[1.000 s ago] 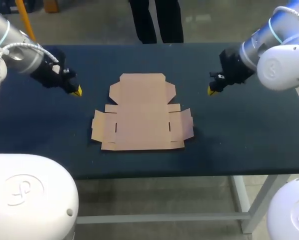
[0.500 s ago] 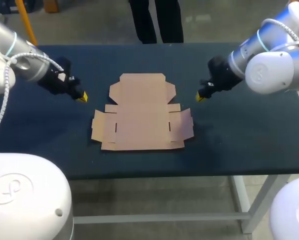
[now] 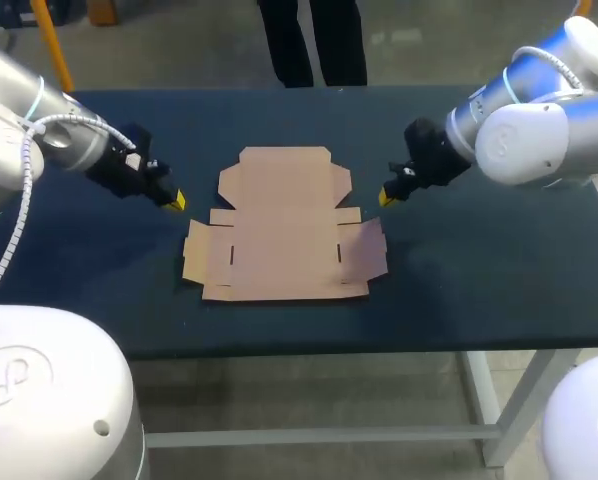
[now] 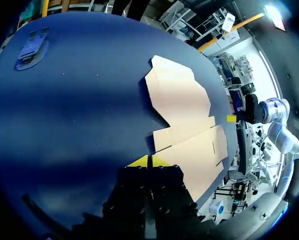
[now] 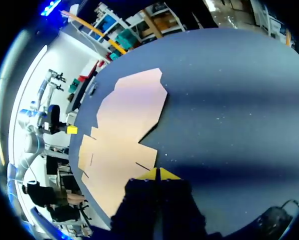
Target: Assemble the packaging by folding the flat box into shape, placing the metal phone stand inside, and closing the box properly
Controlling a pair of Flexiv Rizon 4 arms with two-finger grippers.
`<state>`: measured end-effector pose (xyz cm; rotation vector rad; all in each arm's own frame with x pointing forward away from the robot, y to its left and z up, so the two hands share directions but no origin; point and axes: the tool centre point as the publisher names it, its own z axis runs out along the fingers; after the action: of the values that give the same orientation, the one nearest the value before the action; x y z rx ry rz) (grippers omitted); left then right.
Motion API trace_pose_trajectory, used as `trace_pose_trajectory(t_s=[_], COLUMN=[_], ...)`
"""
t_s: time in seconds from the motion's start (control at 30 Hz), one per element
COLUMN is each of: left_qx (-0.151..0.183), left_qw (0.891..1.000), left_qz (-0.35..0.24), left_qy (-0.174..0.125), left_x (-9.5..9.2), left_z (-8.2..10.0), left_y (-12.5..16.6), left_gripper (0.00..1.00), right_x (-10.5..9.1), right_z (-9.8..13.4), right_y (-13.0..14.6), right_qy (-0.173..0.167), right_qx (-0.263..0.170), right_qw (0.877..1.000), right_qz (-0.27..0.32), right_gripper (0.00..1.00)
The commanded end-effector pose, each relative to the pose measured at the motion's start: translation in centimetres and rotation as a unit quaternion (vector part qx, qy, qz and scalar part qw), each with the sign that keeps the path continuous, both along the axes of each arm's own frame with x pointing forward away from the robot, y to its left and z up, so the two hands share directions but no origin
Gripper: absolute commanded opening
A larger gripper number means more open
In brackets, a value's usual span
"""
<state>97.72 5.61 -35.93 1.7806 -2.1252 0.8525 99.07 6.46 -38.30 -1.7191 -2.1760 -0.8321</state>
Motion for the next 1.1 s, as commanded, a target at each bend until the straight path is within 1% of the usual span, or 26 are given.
trace_pose_trajectory(t_s=[0.03, 0.3, 0.33, 0.4, 0.43, 0.47, 0.5, 0.57, 0.63, 0.77, 0.87, 0.9, 1.1], left_qx=[-0.001, -0.001, 0.009, 0.018, 0.017, 0.012, 0.016, 0.018, 0.023, 0.031, 0.051, 0.051, 0.048], left_qw=[1.000, 1.000, 1.000, 1.000, 1.000, 1.000, 0.999, 0.999, 0.999, 0.999, 0.999, 0.999, 0.999], left_qz=[-0.001, -0.001, -0.002, 0.008, 0.008, 0.019, 0.031, 0.036, 0.032, 0.014, -0.005, -0.003, -0.012], left_qy=[0.001, 0.001, 0.003, -0.001, 0.000, -0.001, -0.005, -0.007, -0.007, -0.007, -0.009, -0.001, 0.003], left_x=[0.1, 0.1, 0.3, 0.6, 0.7, 0.7, 0.8, 0.9, 1.0, 1.2, 1.5, 1.7, 2.3], left_z=[-0.3, -0.3, -0.5, -0.9, -1.0, -1.1, -1.1, -1.2, -1.4, -1.9, -2.5, -2.8, -3.5], left_y=[0.0, 0.0, -0.4, -1.0, -1.2, -1.2, -1.2, -1.2, -1.3, -1.4, -1.5, -1.6, -1.8], left_gripper=[0.00, 0.00, 0.00, 0.00, 0.00, 0.00, 0.00, 0.00, 0.00, 0.00, 0.00, 0.00, 0.00], right_x=[0.3, 0.3, 0.3, 0.3, 0.5, 0.6, 0.6, 0.6, 0.6, 0.7, 0.8, 0.9, 1.1], right_z=[-0.5, -0.5, -0.5, -0.5, -0.7, -0.9, -1.0, -1.3, -1.5, -2.0, -2.3, -2.4, -2.7], right_y=[-0.3, -0.3, -0.3, -0.3, -0.2, -0.1, -0.1, 0.0, 0.1, 0.3, 0.6, 0.6, 1.0], right_qy=[0.003, 0.003, 0.003, 0.003, 0.007, 0.011, 0.014, 0.016, 0.017, 0.023, 0.027, 0.028, 0.031], right_qx=[0.004, 0.004, 0.004, 0.004, 0.005, 0.005, 0.006, 0.013, 0.011, 0.020, 0.021, 0.023, 0.024], right_qw=[1.000, 1.000, 1.000, 1.000, 1.000, 1.000, 1.000, 0.999, 0.999, 0.999, 0.999, 0.999, 0.999], right_qz=[0.003, 0.003, 0.003, 0.003, -0.005, -0.015, -0.024, -0.034, -0.041, -0.037, -0.033, -0.031, -0.024], right_gripper=[0.00, 0.00, 0.00, 0.00, 0.00, 0.00, 0.00, 0.00, 0.00, 0.00, 0.00, 0.00, 0.00])
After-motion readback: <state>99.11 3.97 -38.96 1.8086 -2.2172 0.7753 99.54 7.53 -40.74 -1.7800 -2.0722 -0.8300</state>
